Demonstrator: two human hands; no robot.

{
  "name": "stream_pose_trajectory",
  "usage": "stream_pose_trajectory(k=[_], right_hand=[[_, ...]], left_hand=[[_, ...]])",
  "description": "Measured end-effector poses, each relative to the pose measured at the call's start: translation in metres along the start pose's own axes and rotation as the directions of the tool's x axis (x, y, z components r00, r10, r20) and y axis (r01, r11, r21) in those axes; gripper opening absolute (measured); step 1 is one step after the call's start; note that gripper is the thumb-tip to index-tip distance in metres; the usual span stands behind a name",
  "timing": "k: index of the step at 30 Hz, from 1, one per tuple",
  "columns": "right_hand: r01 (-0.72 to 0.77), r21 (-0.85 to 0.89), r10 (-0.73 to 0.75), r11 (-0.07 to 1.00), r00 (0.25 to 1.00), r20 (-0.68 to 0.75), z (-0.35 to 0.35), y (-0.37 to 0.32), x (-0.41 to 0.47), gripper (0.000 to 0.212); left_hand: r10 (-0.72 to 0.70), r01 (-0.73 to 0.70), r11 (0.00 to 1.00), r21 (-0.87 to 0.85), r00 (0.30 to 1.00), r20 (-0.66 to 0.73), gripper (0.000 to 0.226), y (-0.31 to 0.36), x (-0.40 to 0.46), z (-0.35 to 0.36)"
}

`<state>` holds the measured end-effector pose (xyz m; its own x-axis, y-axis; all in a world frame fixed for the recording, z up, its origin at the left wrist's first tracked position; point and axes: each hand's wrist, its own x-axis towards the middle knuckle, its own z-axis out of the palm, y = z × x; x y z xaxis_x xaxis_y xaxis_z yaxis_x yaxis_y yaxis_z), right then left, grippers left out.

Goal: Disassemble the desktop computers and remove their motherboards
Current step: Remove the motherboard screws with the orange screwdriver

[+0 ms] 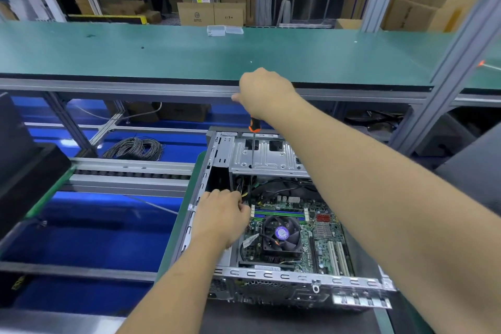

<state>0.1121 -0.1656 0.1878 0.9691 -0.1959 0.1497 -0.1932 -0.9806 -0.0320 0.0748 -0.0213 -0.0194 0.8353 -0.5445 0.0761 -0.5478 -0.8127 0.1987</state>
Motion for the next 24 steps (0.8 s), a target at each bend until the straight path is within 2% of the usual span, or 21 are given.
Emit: stream_pose_trajectory(k=[2, 4, 6, 8, 9, 11, 13, 16, 18, 19, 22, 24], right_hand=[[0.048, 0.007, -0.049, 0.999, 0.999, 0.025, 0.003, -0.007, 0.002, 0.004], [0.063, 0.053, -0.069, 0.997, 0.991, 0.116, -0.002, -0.003, 0.003, 0.014], [0.009, -0.004, -0.008, 1.0, 0.992, 0.127, -0.005, 0.005, 0.004, 0.01], [-0.071, -0.028, 0.073, 0.997, 0.994, 0.082, -0.002, 0.008, 0.003, 0.036], [-0.067, -0.001, 0.067, 0.998, 0.995, 0.069, -0.001, 0.005, 0.004, 0.04], [0.023, 0.006, -0.024, 1.0, 0.994, 0.106, -0.003, -0.004, 0.004, 0.034], [0.087, 0.031, -0.091, 0.996, 0.979, 0.182, -0.009, 0.0, 0.006, 0.015], [0.052, -0.028, -0.044, 0.998, 0.972, 0.23, -0.017, 0.013, 0.003, 0.014], [-0.005, -0.093, 0.02, 0.996, 0.986, 0.163, -0.013, 0.009, 0.002, 0.04], [0.006, -0.098, 0.008, 0.995, 0.99, 0.138, -0.011, 0.005, 0.003, 0.044], [0.122, -0.036, -0.114, 0.992, 0.976, 0.188, -0.008, -0.003, 0.007, 0.022], [0.128, -0.021, -0.118, 0.992, 0.959, 0.256, -0.016, 0.001, 0.005, 0.022]], left_hand=[[0.003, -0.003, 1.0, -0.004, 1.0, -0.003, 0.027, 0.001, 0.0, -0.001], [0.006, -0.006, 1.0, -0.009, 1.0, 0.0, 0.027, 0.0, 0.0, 0.0], [0.005, -0.005, 1.0, -0.006, 1.0, 0.001, 0.026, 0.0, 0.0, 0.0], [0.002, -0.002, 1.0, 0.0, 1.0, -0.003, 0.026, 0.0, 0.001, 0.001], [0.002, -0.002, 1.0, 0.004, 1.0, -0.007, 0.026, 0.0, 0.001, 0.001], [0.002, -0.002, 1.0, 0.007, 1.0, -0.012, 0.026, 0.0, 0.001, 0.001], [0.003, -0.003, 1.0, 0.009, 1.0, -0.01, 0.026, -0.001, 0.0, 0.002], [0.006, -0.006, 1.0, 0.005, 1.0, -0.011, 0.027, -0.001, 0.001, 0.002], [0.003, -0.003, 1.0, 0.002, 1.0, -0.006, 0.027, -0.001, 0.001, 0.001], [0.004, -0.004, 1.0, 0.003, 1.0, -0.006, 0.027, -0.001, 0.001, 0.001], [0.004, -0.004, 1.0, 0.006, 1.0, -0.005, 0.027, 0.0, 0.001, 0.002], [0.004, -0.004, 1.0, 0.007, 1.0, -0.004, 0.027, 0.0, 0.001, 0.001]])
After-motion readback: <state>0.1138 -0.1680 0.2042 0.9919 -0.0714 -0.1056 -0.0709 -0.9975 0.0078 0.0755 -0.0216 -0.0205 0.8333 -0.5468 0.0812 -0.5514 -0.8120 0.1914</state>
